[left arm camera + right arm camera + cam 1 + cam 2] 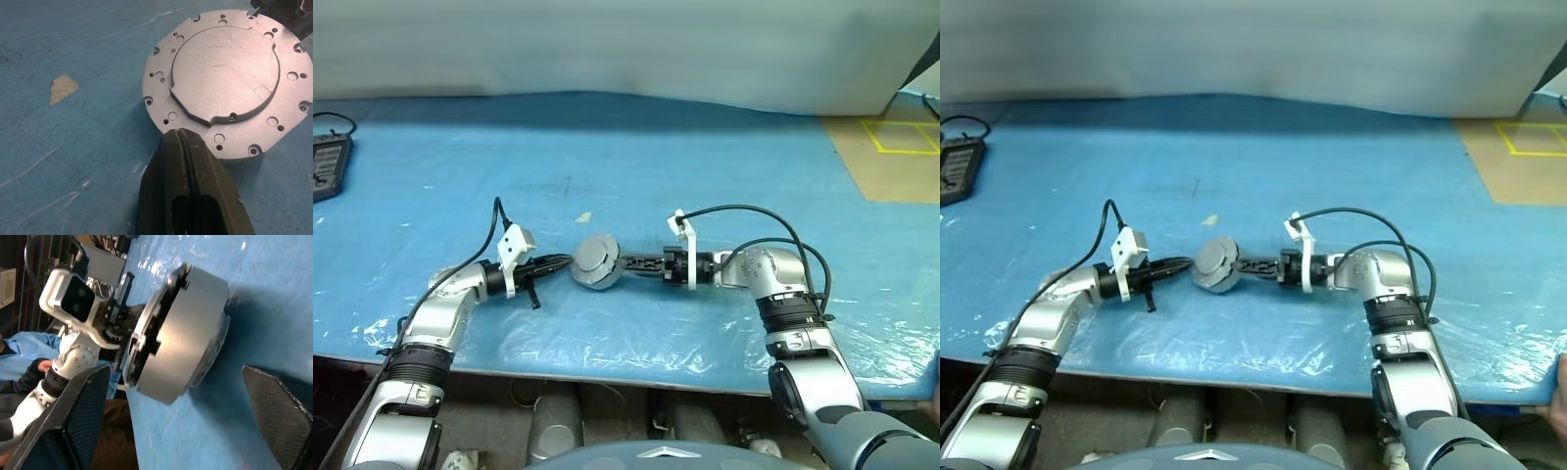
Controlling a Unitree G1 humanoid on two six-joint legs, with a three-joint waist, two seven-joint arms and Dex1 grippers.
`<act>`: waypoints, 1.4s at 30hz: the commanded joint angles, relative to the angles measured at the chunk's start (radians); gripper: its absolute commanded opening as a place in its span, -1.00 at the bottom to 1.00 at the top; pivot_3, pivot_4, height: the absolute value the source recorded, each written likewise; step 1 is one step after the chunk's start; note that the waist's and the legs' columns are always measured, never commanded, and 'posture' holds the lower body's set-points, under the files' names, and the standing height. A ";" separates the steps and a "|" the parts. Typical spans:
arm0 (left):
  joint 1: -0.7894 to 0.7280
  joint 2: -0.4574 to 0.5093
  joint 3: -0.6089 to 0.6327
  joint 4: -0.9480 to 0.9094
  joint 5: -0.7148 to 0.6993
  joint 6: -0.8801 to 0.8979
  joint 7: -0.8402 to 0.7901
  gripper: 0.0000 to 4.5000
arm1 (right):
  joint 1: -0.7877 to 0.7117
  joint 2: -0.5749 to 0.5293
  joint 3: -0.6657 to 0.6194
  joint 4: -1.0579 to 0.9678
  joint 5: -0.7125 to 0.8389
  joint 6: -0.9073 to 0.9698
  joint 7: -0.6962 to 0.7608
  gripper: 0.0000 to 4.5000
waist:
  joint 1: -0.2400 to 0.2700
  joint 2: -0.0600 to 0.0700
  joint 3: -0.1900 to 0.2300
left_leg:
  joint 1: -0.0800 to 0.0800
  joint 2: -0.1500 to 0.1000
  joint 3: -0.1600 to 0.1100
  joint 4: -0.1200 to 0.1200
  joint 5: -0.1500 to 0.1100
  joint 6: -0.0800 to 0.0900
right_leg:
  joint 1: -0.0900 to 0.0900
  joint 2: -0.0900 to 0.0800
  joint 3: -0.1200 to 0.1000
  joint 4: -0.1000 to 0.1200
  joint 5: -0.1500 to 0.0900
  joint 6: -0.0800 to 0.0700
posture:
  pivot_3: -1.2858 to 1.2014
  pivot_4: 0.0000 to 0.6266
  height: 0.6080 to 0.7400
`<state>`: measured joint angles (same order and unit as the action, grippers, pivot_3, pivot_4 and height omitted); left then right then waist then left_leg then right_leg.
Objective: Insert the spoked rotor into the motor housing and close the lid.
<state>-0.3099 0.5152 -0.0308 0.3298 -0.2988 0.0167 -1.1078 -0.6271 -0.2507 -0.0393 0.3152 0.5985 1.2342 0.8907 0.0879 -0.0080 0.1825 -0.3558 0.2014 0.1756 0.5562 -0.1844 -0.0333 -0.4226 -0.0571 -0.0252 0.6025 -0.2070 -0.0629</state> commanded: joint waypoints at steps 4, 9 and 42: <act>0.007 0.003 -0.010 0.011 0.024 -0.009 -0.004 -1.00 | -0.038 0.015 -0.049 0.005 0.032 -0.006 -0.042 0.99 | 0.007 0.000 0.000 | -0.001 0.000 0.000 -0.001 0.000 -0.001 | -0.001 0.000 0.000 0.000 0.000 0.000 | 0.03 -0.52 1.00; 0.005 0.002 -0.008 0.018 0.029 -0.018 -0.005 -1.00 | -0.032 0.006 -0.019 0.007 0.017 -0.016 -0.048 0.69 | 0.007 0.000 0.000 | -0.012 0.000 0.000 0.000 0.001 -0.001 | -0.012 0.001 0.000 0.002 0.000 -0.001 | 0.03 -0.52 1.00; -0.003 0.029 0.060 0.046 0.016 -0.042 0.030 -1.00 | 0.003 0.010 0.121 0.061 -0.363 -1.227 0.039 -0.05 | -0.008 0.000 0.000 | -0.015 0.002 0.001 0.006 0.000 -0.003 | -0.014 0.002 0.000 0.007 0.000 -0.002 | 0.03 -0.52 1.00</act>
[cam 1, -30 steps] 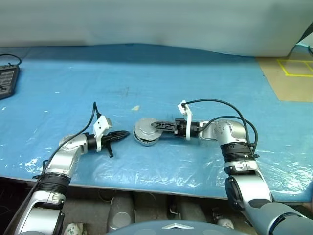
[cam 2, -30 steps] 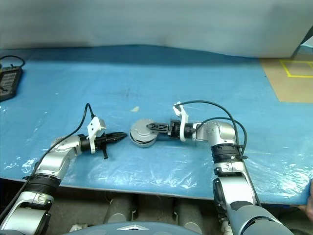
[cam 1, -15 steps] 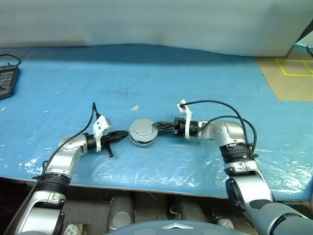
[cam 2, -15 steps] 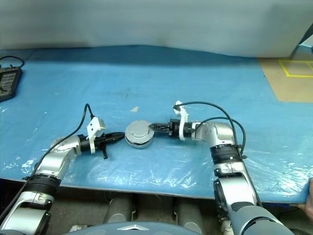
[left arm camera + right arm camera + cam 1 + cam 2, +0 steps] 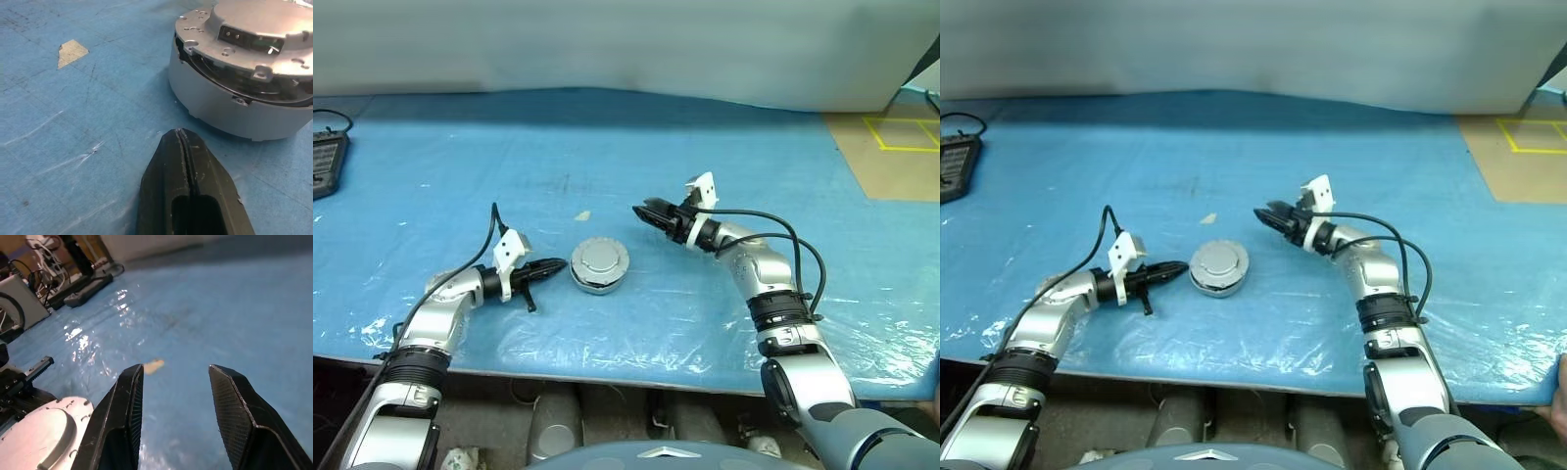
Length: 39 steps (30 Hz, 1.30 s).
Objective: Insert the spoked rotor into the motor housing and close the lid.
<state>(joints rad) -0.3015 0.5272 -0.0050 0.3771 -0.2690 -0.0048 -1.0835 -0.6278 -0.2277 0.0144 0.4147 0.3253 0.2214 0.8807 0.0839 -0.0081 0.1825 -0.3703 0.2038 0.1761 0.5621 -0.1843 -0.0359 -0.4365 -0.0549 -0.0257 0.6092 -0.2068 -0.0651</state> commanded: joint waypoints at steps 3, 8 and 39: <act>-0.017 0.014 0.044 0.003 -0.017 -0.023 0.007 -1.00 | 0.024 -0.024 0.145 -0.015 -0.174 -0.372 0.086 -0.05 | -0.013 0.000 0.000 | 0.000 0.000 0.000 0.001 0.000 0.000 | 0.001 0.000 0.000 0.000 0.000 0.000 | 0.03 -0.52 1.00; -0.006 0.005 0.044 -0.014 -0.024 -0.018 0.006 -1.00 | 0.047 -0.017 0.211 0.020 -0.210 -0.420 0.126 0.36 | -0.016 -0.001 0.000 | 0.000 0.000 0.000 0.001 -0.001 0.002 | 0.001 0.000 0.000 0.000 0.000 0.000 | 0.03 -0.52 1.00; 0.047 0.018 0.049 -0.075 -0.037 0.003 0.026 -1.00 | 0.031 0.029 0.303 0.005 -0.200 -0.220 0.245 0.97 | -0.016 -0.001 0.000 | 0.001 0.001 0.000 0.004 -0.002 0.004 | 0.001 0.000 0.000 0.003 0.000 -0.001 | 0.03 -0.52 1.00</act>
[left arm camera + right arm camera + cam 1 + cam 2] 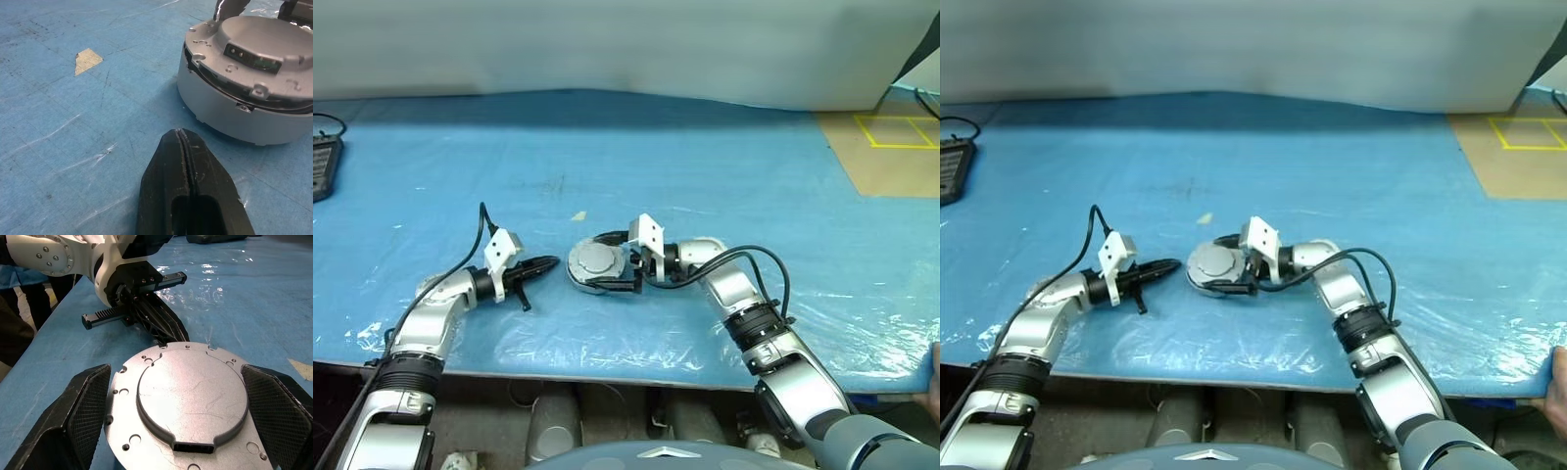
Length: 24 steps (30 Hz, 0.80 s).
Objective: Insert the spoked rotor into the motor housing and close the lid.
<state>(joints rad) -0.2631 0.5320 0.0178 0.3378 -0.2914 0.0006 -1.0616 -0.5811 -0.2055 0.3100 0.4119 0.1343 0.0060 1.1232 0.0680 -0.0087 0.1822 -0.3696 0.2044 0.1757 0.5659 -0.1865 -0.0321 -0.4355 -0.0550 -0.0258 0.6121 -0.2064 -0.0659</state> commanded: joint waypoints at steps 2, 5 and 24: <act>0.010 0.012 0.026 -0.038 -0.014 -0.002 0.006 -1.00 | -0.017 0.007 0.007 0.016 -0.009 -0.005 0.004 0.97 | -0.001 0.000 0.000 | 0.000 0.000 0.000 0.000 0.000 0.000 | 0.000 0.000 0.000 0.000 0.000 0.000 | 0.03 -0.52 1.00; 0.011 0.011 0.026 -0.039 -0.013 -0.003 0.009 -1.00 | -0.018 0.007 0.006 0.019 -0.007 -0.001 0.005 0.97 | 0.000 0.000 0.000 | 0.001 0.000 0.000 0.000 0.000 0.000 | 0.000 0.000 0.000 0.000 0.000 0.000 | 0.03 -0.52 1.00; 0.011 0.009 0.032 -0.034 -0.010 -0.008 0.014 -1.00 | -0.042 0.004 0.018 -0.036 -0.032 0.072 -0.022 0.29 | -0.001 0.000 0.000 | 0.002 0.000 0.000 0.001 0.000 0.000 | 0.002 0.000 0.000 0.001 0.000 0.000 | 0.03 -0.52 1.00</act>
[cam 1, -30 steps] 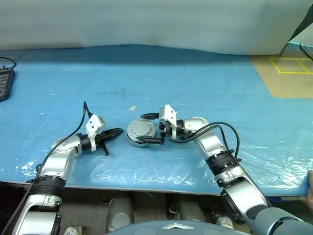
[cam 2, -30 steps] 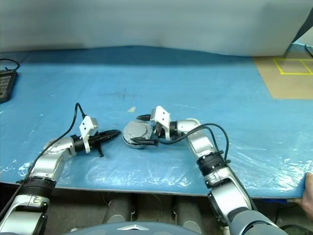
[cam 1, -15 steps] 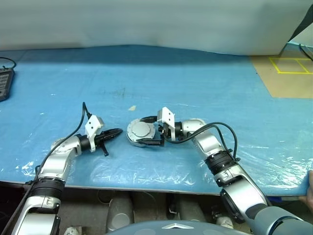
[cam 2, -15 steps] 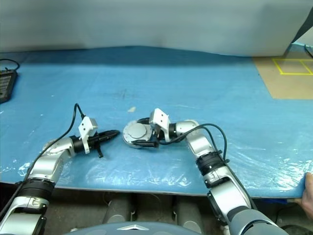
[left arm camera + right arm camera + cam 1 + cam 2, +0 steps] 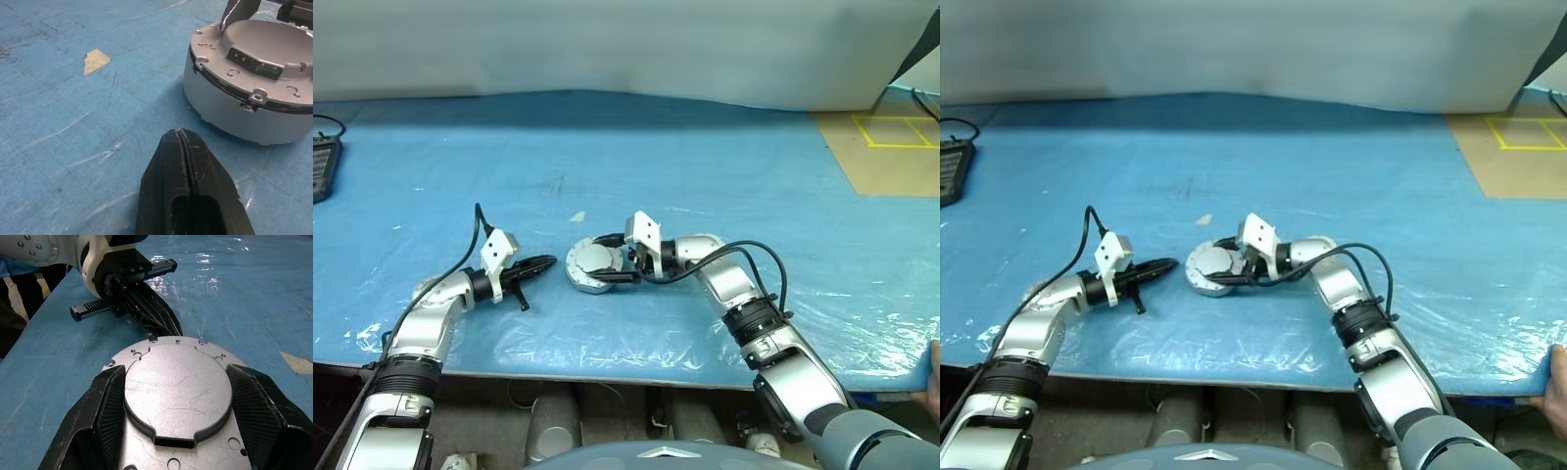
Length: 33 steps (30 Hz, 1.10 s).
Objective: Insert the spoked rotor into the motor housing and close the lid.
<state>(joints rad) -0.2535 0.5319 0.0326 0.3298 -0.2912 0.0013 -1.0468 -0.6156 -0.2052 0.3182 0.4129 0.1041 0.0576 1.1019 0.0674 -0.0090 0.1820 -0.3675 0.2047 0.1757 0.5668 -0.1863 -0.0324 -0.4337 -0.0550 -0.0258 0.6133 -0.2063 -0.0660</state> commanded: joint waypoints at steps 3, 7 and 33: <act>0.002 0.008 0.017 -0.026 -0.010 -0.009 0.001 -1.00 | -0.006 0.005 0.007 -0.049 0.002 0.048 -0.010 0.29 | 0.000 0.000 0.000 | 0.000 0.000 0.000 0.000 0.000 0.000 | 0.000 0.000 0.000 0.000 0.000 0.000 | 0.03 -0.52 1.00; 0.005 0.007 0.016 -0.026 -0.009 -0.010 0.002 -1.00 | -0.014 0.003 0.012 -0.048 -0.022 0.077 -0.043 0.29 | 0.000 0.000 0.000 | 0.000 0.000 0.000 0.000 0.000 0.000 | 0.000 0.000 0.000 0.000 0.000 0.000 | 0.03 -0.52 1.00; 0.002 0.006 0.014 -0.023 -0.008 -0.008 0.002 -1.00 | -0.018 -0.031 0.067 -0.077 -0.062 0.181 -0.048 0.29 | 0.000 0.000 0.000 | 0.011 0.000 0.000 0.001 -0.001 0.000 | 0.009 0.000 0.001 0.002 0.000 0.000 | 0.03 -0.52 1.00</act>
<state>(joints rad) -0.2514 0.5318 0.0325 0.3299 -0.2910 0.0014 -1.0427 -0.6429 -0.2239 0.3702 0.3345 0.0524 0.2033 1.0472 0.0671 -0.0090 0.1820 -0.3567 0.2047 0.1755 0.5676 -0.1868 -0.0319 -0.4248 -0.0551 -0.0249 0.6148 -0.2061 -0.0664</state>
